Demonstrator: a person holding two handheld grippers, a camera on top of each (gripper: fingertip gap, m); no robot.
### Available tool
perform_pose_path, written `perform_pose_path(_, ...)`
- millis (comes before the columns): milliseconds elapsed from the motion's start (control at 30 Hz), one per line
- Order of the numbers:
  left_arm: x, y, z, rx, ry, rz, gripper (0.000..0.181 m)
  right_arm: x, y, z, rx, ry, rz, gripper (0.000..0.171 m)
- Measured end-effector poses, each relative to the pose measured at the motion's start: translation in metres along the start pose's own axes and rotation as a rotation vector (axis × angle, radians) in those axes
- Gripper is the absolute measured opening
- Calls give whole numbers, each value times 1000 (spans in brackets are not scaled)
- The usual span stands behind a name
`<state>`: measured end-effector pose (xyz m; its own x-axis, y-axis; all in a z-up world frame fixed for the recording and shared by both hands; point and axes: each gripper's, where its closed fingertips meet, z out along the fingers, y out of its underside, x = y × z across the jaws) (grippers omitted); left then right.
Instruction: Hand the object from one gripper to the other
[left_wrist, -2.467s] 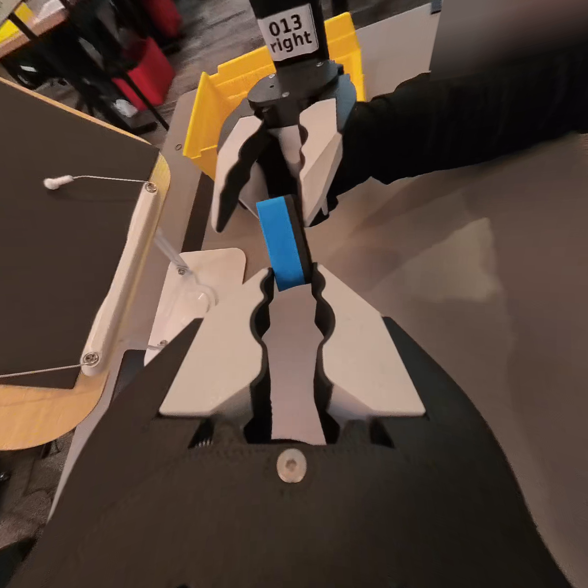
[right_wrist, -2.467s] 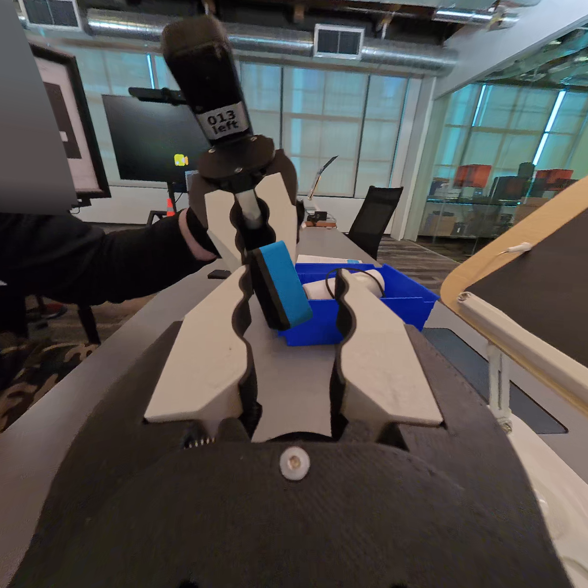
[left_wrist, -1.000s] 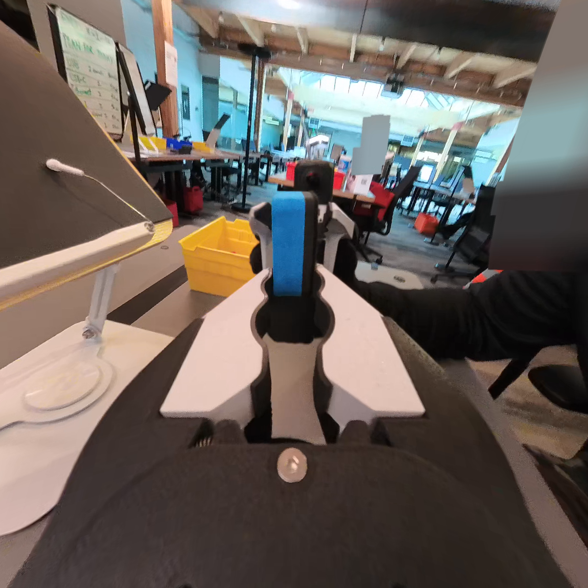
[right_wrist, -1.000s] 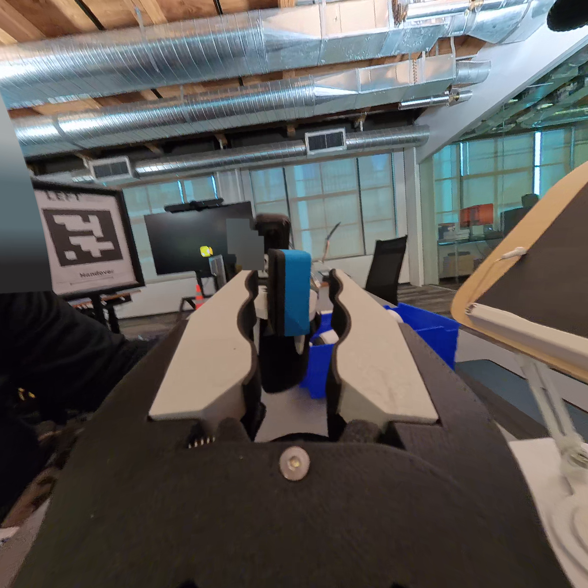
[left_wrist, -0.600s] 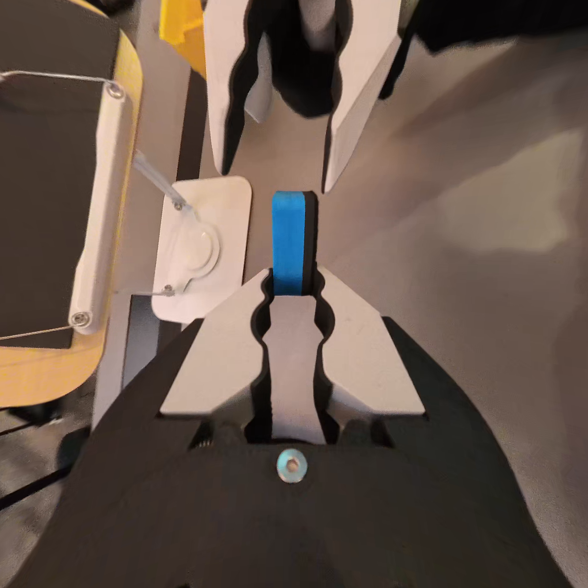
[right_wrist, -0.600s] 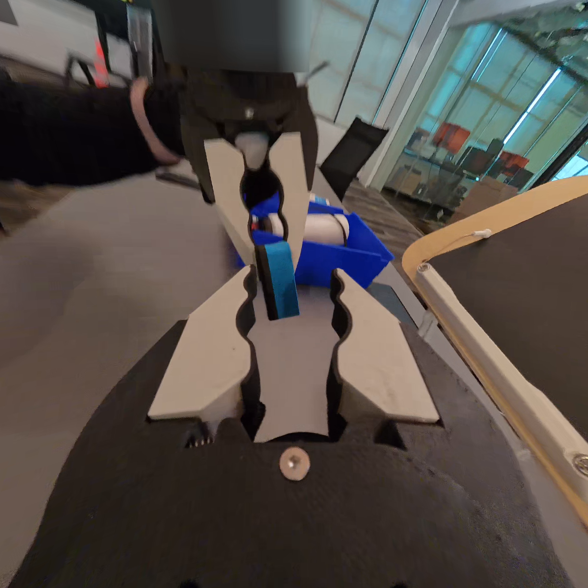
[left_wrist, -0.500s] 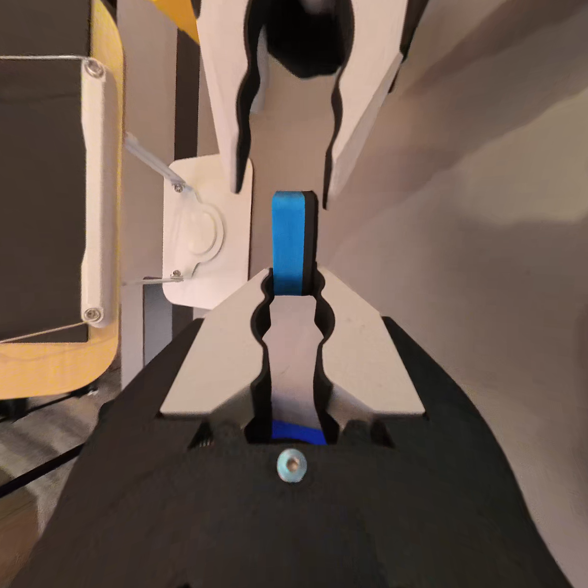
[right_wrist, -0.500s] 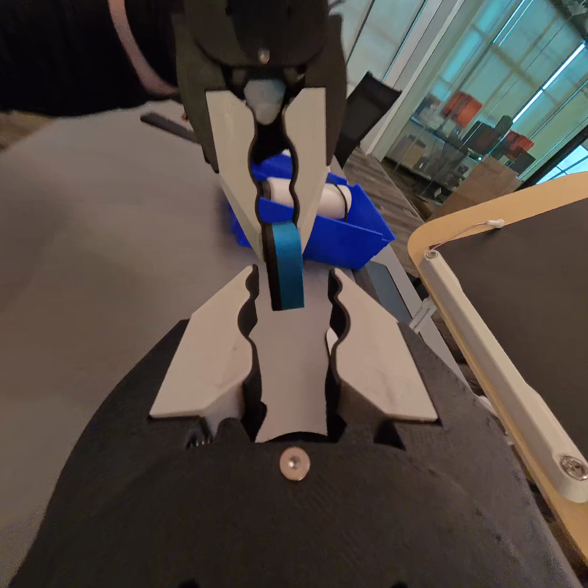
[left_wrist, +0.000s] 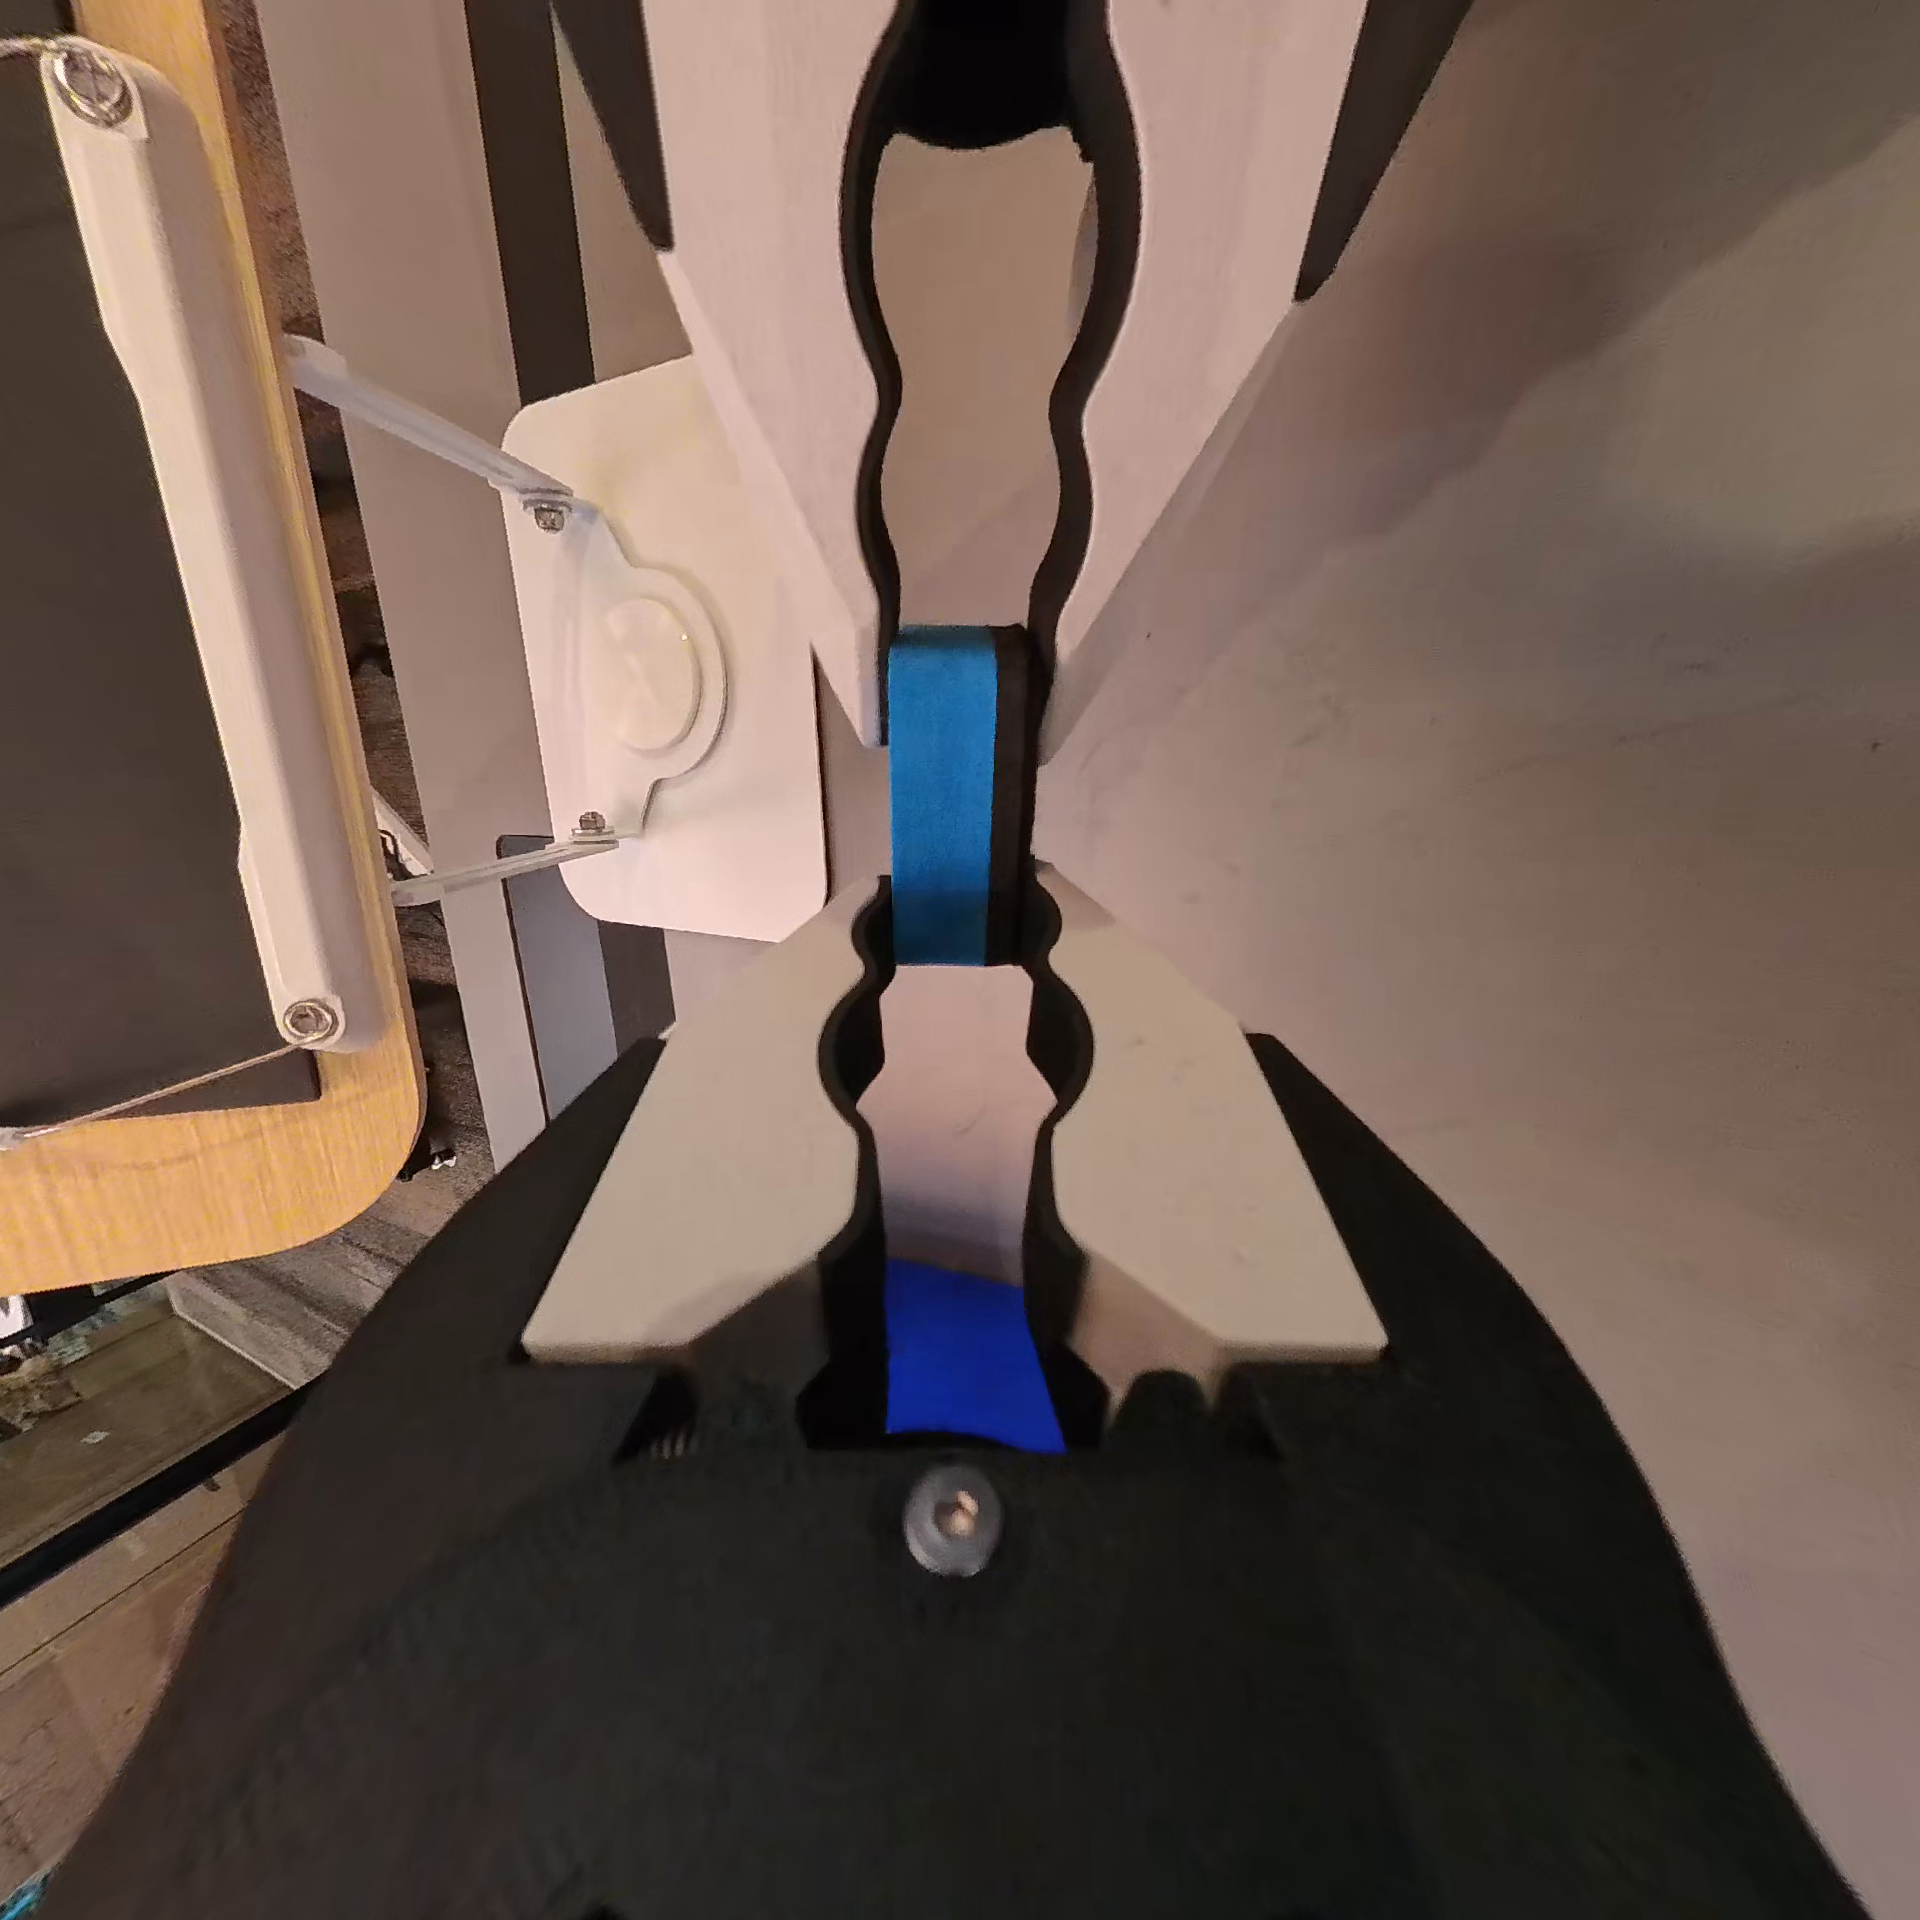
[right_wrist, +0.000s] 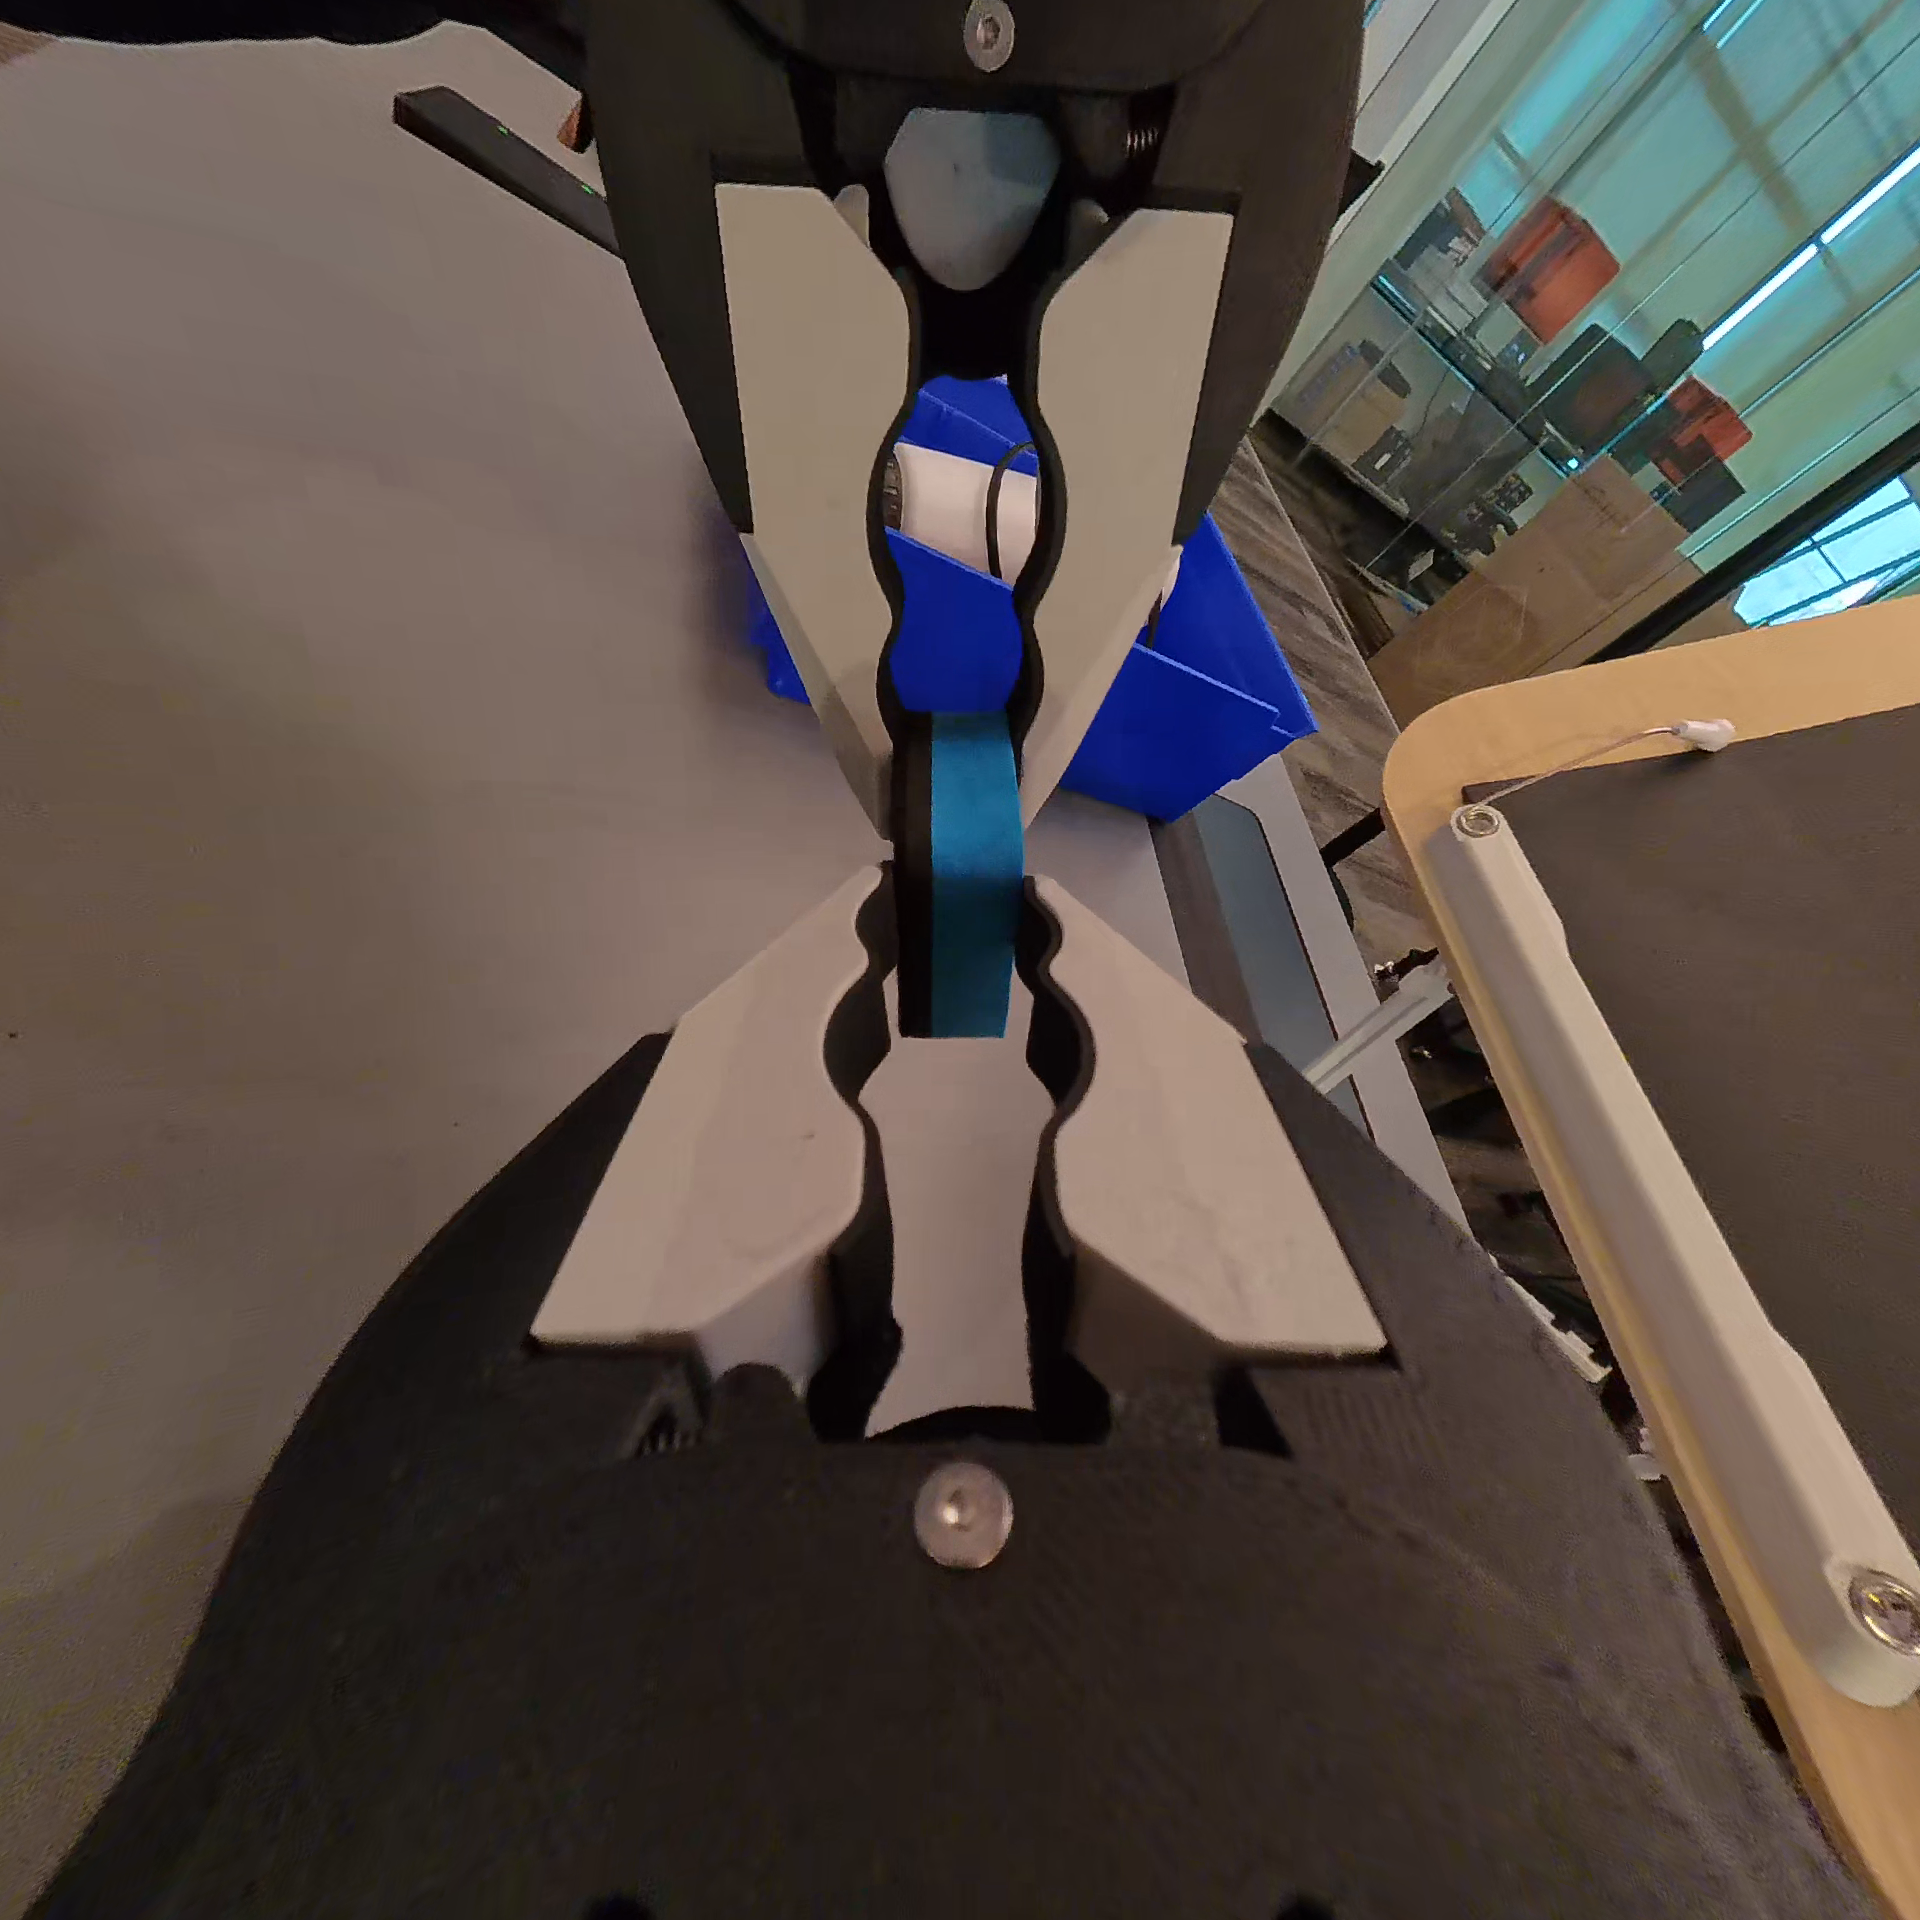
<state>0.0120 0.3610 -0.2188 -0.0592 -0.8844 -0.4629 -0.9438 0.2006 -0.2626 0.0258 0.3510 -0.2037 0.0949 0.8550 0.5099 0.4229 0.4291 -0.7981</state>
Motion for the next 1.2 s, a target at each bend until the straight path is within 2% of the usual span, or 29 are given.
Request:
perform_pose_path(133,-8,-4,0,38,-48,-23,22,7,0,-2,21,22,36,19)
perform_pose_path(233,-13,-10,-8,117,-68,-98,41,18,-6,-8,99,42,136,19)
perform_pose_path(300,-20,-13,-14,167,-97,-146,46,27,-12,-16,190,46,229,19)
perform_pose_path(433,-36,-28,-22,372,-123,-318,47,44,-27,-34,413,29,429,19)
perform_pose_path(567,-39,-42,-23,616,-54,-502,50,56,-31,-44,585,25,579,18)
perform_pose_path(633,-49,-44,-23,713,-98,-595,60,60,-30,-45,656,15,665,19)
perform_pose_path(700,-57,-44,-25,768,-208,-615,66,63,-27,-44,713,0,755,18)
perform_pose_path(833,-69,-38,-23,585,-599,-351,95,64,-18,-37,774,-61,915,19)
perform_pose_path(967,-70,-40,-15,439,-755,-135,108,59,-12,-27,752,-103,977,19)
perform_pose_path(1033,-70,-38,-6,360,-779,-56,108,56,-10,-21,724,-108,989,19)
perform_pose_path(1200,-70,-36,6,254,-823,33,91,53,-7,-15,700,-109,1008,18)
